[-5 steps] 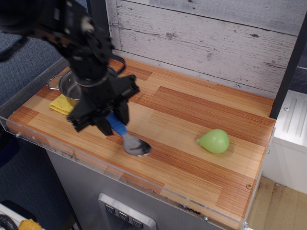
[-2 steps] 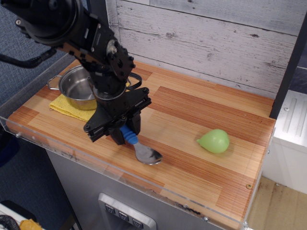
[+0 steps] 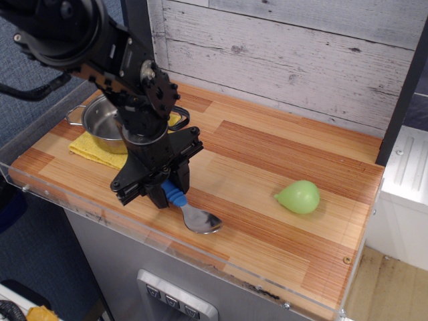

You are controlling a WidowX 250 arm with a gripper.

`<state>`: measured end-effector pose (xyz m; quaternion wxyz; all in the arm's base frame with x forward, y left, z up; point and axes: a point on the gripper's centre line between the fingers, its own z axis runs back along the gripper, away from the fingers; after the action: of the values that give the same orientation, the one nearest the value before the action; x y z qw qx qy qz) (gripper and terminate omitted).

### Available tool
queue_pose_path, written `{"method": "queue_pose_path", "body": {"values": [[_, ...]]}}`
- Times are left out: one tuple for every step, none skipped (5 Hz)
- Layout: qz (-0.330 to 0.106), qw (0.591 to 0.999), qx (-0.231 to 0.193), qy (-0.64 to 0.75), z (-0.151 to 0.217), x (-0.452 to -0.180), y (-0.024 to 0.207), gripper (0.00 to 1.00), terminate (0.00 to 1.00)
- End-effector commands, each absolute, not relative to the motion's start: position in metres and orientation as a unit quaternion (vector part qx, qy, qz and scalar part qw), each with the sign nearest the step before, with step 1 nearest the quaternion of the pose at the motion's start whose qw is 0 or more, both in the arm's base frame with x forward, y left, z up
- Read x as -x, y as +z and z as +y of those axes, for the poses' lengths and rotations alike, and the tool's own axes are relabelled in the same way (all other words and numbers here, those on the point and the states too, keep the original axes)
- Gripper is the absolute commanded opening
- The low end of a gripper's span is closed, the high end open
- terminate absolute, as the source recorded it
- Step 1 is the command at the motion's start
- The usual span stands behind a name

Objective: Move the blue spoon straight down to the bottom of the table

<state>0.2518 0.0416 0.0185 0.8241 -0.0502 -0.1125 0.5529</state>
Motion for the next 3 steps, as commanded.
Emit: {"method": "queue_pose_path", "body": {"values": [[-0.085,0.797,0.082,0.592,0.0501,-0.2454,0.0233,1.00,0.00],[-0.084,0.797,0.086,0.592,0.0490,-0.2448,0.0225,1.00,0.00],[-0.088,0.800,0.086,0.587,0.0482,-0.2462,0.0244,1.00,0.00]]}}
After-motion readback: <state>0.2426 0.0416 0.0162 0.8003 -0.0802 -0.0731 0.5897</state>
